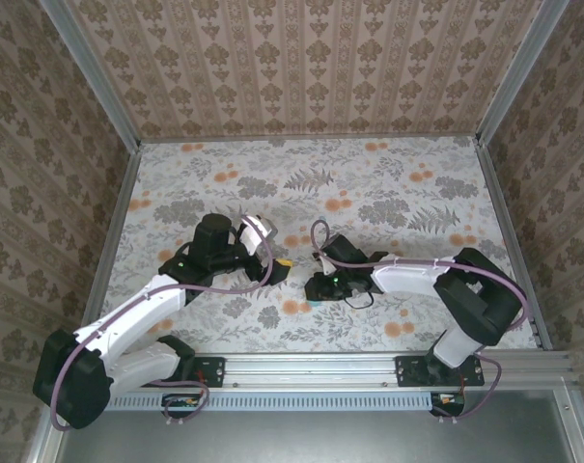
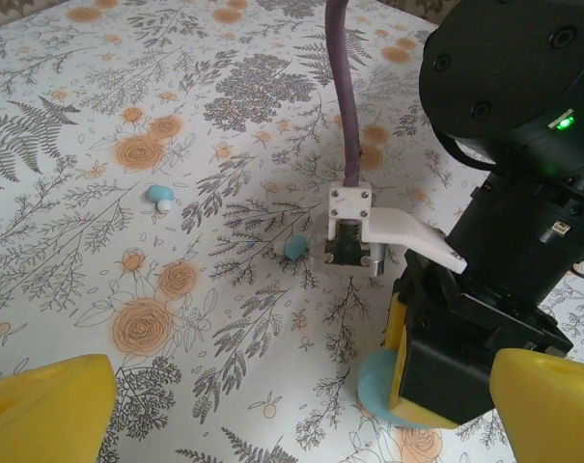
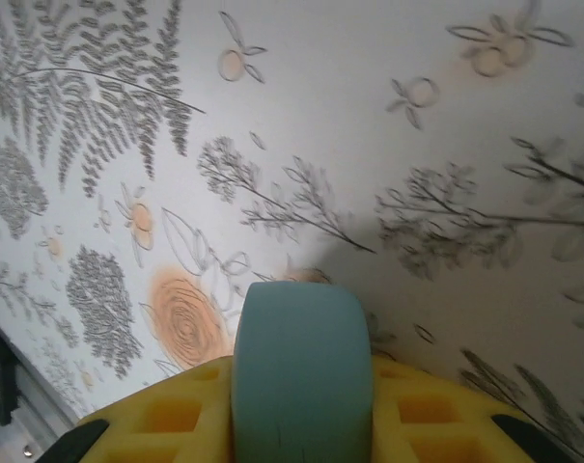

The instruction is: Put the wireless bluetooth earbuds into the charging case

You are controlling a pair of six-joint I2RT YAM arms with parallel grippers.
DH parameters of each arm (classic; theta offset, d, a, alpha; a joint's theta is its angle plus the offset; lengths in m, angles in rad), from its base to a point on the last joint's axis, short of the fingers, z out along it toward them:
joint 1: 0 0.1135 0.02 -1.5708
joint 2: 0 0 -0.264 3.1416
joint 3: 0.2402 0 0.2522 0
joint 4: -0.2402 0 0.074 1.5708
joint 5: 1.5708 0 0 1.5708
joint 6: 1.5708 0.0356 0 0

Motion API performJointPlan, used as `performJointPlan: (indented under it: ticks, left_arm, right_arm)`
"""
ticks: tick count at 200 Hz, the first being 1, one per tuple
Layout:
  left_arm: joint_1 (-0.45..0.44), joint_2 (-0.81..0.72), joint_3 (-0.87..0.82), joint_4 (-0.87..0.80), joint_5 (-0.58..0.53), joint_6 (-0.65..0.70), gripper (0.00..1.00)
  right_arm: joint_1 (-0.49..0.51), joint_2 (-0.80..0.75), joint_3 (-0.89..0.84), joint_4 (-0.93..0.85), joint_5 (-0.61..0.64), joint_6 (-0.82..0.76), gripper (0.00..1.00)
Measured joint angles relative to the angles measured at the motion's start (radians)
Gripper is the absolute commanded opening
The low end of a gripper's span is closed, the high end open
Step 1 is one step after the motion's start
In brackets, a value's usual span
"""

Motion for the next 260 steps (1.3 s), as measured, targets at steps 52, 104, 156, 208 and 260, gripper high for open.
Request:
performJointPlan:
  ticks: [52,104,156,208,260]
  left_arm:
    - [0.000,-0.002,0.000,0.000,-0.004,0.000,1.00]
    - [0.000,-0.002,0.000,-0.003,-0.008,0.000,1.00]
    - [0.001,-0.036,0.000,-0.029,-0.038,0.003,1.00]
    - [0.014,-0.060,-0.011,-0.032,-0.063,0.003,1.00]
    - [0.027,-0.063,-0.022,-0.038,-0.067,0.003,1.00]
  right_arm:
    - [-0.019,-0.034,0.002,-0.074,0.060,-0.010,0.53]
    - [-0.065,-0.167,0.003,-0.260,0.193,-0.063,0.61]
    - [-0.006,-0.233,0.055,-0.362,0.249,-0.139,0.68]
    - [0.095,-0.085,0.191,-0.463,0.344,-0.190,0.74]
    - [0.156,0.018,0.249,-0.548,0.440,-0.198,0.76]
